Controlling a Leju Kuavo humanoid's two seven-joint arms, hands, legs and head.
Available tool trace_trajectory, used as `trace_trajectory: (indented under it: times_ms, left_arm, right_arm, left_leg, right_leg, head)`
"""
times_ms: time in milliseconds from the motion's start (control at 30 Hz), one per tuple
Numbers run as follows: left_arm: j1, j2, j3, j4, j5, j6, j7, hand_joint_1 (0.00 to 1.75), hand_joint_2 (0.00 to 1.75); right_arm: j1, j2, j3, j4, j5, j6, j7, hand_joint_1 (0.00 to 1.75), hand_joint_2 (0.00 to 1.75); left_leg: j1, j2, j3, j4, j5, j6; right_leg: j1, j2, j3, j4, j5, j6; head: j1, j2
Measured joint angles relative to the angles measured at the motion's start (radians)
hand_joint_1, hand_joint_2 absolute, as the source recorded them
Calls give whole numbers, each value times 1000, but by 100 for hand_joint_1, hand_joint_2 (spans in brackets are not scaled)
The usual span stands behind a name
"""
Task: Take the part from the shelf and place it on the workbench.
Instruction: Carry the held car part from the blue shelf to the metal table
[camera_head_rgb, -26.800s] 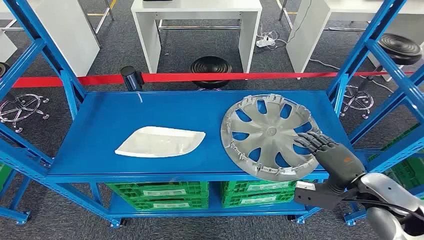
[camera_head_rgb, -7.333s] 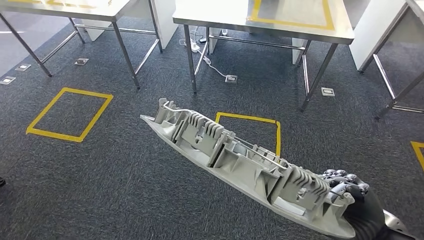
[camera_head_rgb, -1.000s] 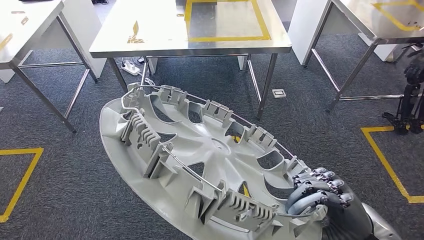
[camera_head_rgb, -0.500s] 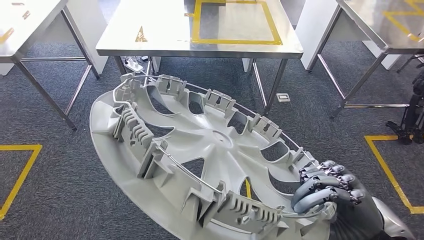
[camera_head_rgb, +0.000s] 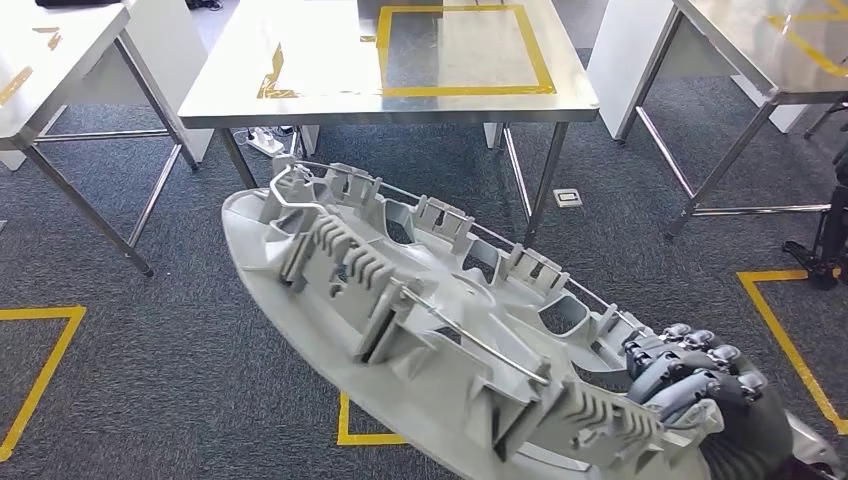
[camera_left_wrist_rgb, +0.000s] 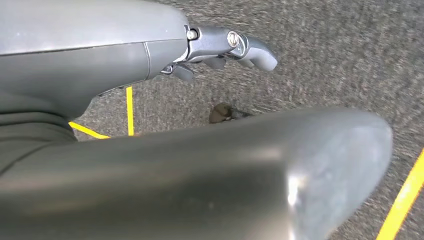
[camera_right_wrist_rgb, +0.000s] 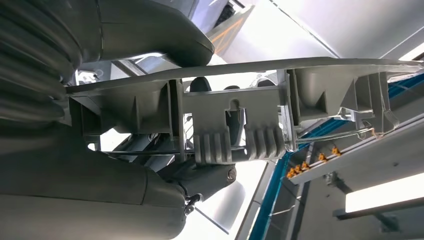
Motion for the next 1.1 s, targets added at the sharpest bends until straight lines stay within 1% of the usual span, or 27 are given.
trace_trajectory:
  times_ms: [33, 67, 100, 200, 233, 267, 300, 367, 400, 433, 467, 533, 567, 600, 667, 733, 767, 800, 833, 867, 900, 933, 967, 1000, 1033, 1067, 1100]
  left_arm:
    - [0, 3, 0, 0, -3, -3, -1, 0, 0]
    - [0, 5, 0, 0, -5, -5, -1, 0, 0]
    - [-1, 6, 0, 0, -5, -8, -1, 0, 0]
    - [-5, 7, -1, 0, -5, -14, -1, 0, 0]
    - [-5, 7, -1, 0, -6, -16, -1, 0, 0]
    - [-6, 7, -1, 0, -6, -17, -1, 0, 0]
    - [-7, 7, -1, 0, -6, -18, 0, 0, 0]
    - [-8, 7, -1, 0, -10, -19, 4, 0, 0]
    - [-8, 7, -1, 0, -13, -19, 7, 0, 0]
    - [-7, 7, -1, 1, -17, -19, 10, 0, 0]
    - [-7, 8, -1, 1, -20, -19, 12, 0, 0]
    - [-7, 8, -1, 1, -23, -19, 14, 0, 0]
    - [-8, 8, -1, 1, -23, -19, 15, 0, 0]
    - [-9, 8, -1, 1, -23, -19, 15, 0, 0]
    - [-10, 9, -1, 1, -23, -19, 17, 0, 0]
    - [-11, 10, -1, 0, -23, -19, 18, 0, 0]
    - [-12, 11, -1, 0, -23, -19, 18, 0, 0]
    - [-12, 12, -1, 0, -23, -18, 18, 0, 0]
    - [-12, 12, -1, 0, -23, -18, 18, 0, 0]
    - [-12, 13, -1, 1, -22, -17, 18, 0, 0]
    - [-10, 13, -1, 1, -21, -16, 18, 0, 0]
    - [-9, 15, -1, 1, -21, -14, 18, 0, 0]
    - [-7, 17, -1, 1, -19, -12, 18, 0, 0]
    - [-6, 19, -1, 0, -18, -11, 18, 0, 0]
    - [-5, 21, -1, 0, -17, -10, 17, 0, 0]
    - [-5, 23, -1, 0, -15, -9, 15, 0, 0]
    - [-5, 25, -1, 0, -14, -8, 14, 0, 0]
  right_arm:
    - [22, -1, -25, 0, -7, 11, -8, 175, 175]
    - [37, -2, -46, 1, -10, 20, -13, 175, 175]
    - [47, -1, -61, 2, -8, 27, -15, 175, 175]
    - [55, 0, -81, 3, 12, 39, -8, 175, 175]
    - [55, 0, -82, 3, 19, 40, -4, 175, 175]
    - [55, 1, -83, 3, 23, 41, 0, 175, 175]
    - [55, 1, -83, 3, 25, 41, 3, 175, 175]
    - [57, 1, -85, 4, 24, 41, 7, 175, 175]
    - [61, 1, -87, 4, 23, 41, 9, 175, 175]
    - [66, 1, -89, 5, 22, 41, 11, 175, 175]
    - [71, 1, -91, 6, 22, 41, 13, 175, 175]
    - [79, 1, -95, 8, 24, 42, 13, 175, 175]
    - [81, 1, -97, 8, 27, 42, 12, 175, 175]
    - [83, 2, -97, 9, 32, 43, 11, 175, 175]
    - [83, 2, -96, 12, 41, 45, 10, 175, 175]
    - [76, 3, -92, 20, 49, 48, 12, 175, 175]
    - [70, 4, -88, 26, 51, 48, 13, 175, 175]
    - [61, 6, -84, 33, 53, 48, 14, 175, 175]
    - [52, 9, -79, 42, 53, 47, 15, 175, 175]
    - [43, 12, -73, 51, 54, 47, 14, 175, 175]
    - [35, 16, -68, 60, 55, 47, 14, 175, 175]
    - [28, 20, -62, 69, 56, 46, 13, 175, 175]
    - [21, 25, -56, 79, 57, 46, 13, 175, 175]
    - [14, 31, -49, 88, 60, 45, 13, 175, 175]
    - [7, 37, -43, 96, 62, 43, 13, 175, 175]
    - [-1, 44, -37, 103, 64, 40, 13, 175, 175]
    - [-8, 49, -32, 109, 65, 37, 13, 175, 175]
  left_leg:
    - [0, 0, 25, -65, 35, 1]
    - [0, -1, 47, -118, 58, 5]
    - [-1, -1, 60, -149, 66, 10]
    - [-4, 1, 66, -162, 57, 32]
    - [-3, 1, 69, -164, 55, 39]
    - [-2, 1, 72, -166, 53, 46]
    - [-1, 1, 76, -167, 50, 52]
    - [-2, 0, 81, -167, 43, 58]
    - [-3, 0, 85, -167, 39, 59]
    - [-3, -2, 90, -167, 34, 58]
    - [-3, -3, 98, -167, 29, 56]
    - [-3, -5, 115, -167, 17, 52]
    - [-5, -6, 120, -166, 10, 47]
    - [-7, -6, 124, -166, 4, 42]
    - [-9, -6, 128, -170, -5, 30]
    - [-8, -3, 133, -168, -12, 18]
    - [-8, -1, 126, -148, -23, 14]
    - [-8, 0, 107, -106, -43, 10]
    - [-7, 0, 75, -45, -68, 8]
    - [-7, 0, 34, 24, -93, 6]
    - [-6, 0, -3, 80, -106, 5]
    - [-6, 0, -27, 105, -99, 4]
    - [-6, 0, -33, 95, -72, 4]
    - [-6, 0, -21, 45, -27, 6]
    - [-6, 1, 1, -25, 20, 9]
    - [-7, 1, 25, -89, 53, 12]
    - [-8, 1, 42, -135, 71, 17]
  right_leg:
    - [1, 0, 9, 2, -9, 5]
    - [2, 1, 14, 4, -17, 11]
    - [4, 4, 16, 5, -22, 16]
    - [2, 8, 18, 4, -29, 32]
    - [0, 8, 16, 13, -35, 38]
    - [-1, 7, 3, 41, -50, 43]
    - [-3, 7, -22, 90, -71, 48]
    - [-3, 6, -105, 228, -120, 53]
    - [-3, 6, -143, 280, -129, 54]
    - [-3, 6, -166, 300, -117, 53]
    - [-3, 6, -169, 280, -83, 51]
    - [-2, 6, -130, 154, 10, 44]
    - [0, 6, -106, 91, 38, 39]
    - [2, 6, -89, 49, 50, 34]
    - [8, 7, -77, 25, 41, 24]
    - [4, 8, -71, 19, 39, 12]
    - [2, 8, -65, 15, 38, 5]
    - [-1, 7, -58, 11, 37, -1]
    - [0, 5, -53, 10, 33, -5]
    - [0, 4, -48, 11, 28, -8]
    - [1, 4, -42, 11, 23, -9]
    - [1, 4, -35, 11, 17, -9]
    - [1, 5, -27, 11, 11, -9]
    - [1, 6, -17, 11, 3, -7]
    - [1, 6, -7, 11, -5, -4]
    - [4, 6, 0, 13, -13, 0]
    - [5, 7, 4, 14, -20, 5]
  head:
    - [-1, 0]
    - [-2, 0]
    - [-2, 0]
    - [-1, 0]
    - [0, 0]
    - [2, 0]
    - [4, 0]
    - [8, 0]
    - [9, 0]
    - [9, 0]
    - [10, 0]
    - [13, 0]
    - [15, 0]
    - [15, 0]
    - [15, 0]
    - [14, 0]
    - [12, 0]
    - [10, 0]
    - [8, 0]
    - [6, 0]
    - [5, 0]
    - [5, 0]
    - [4, 0]
    - [3, 0]
    - [1, 0]
    - [0, 0]
    - [-1, 0]
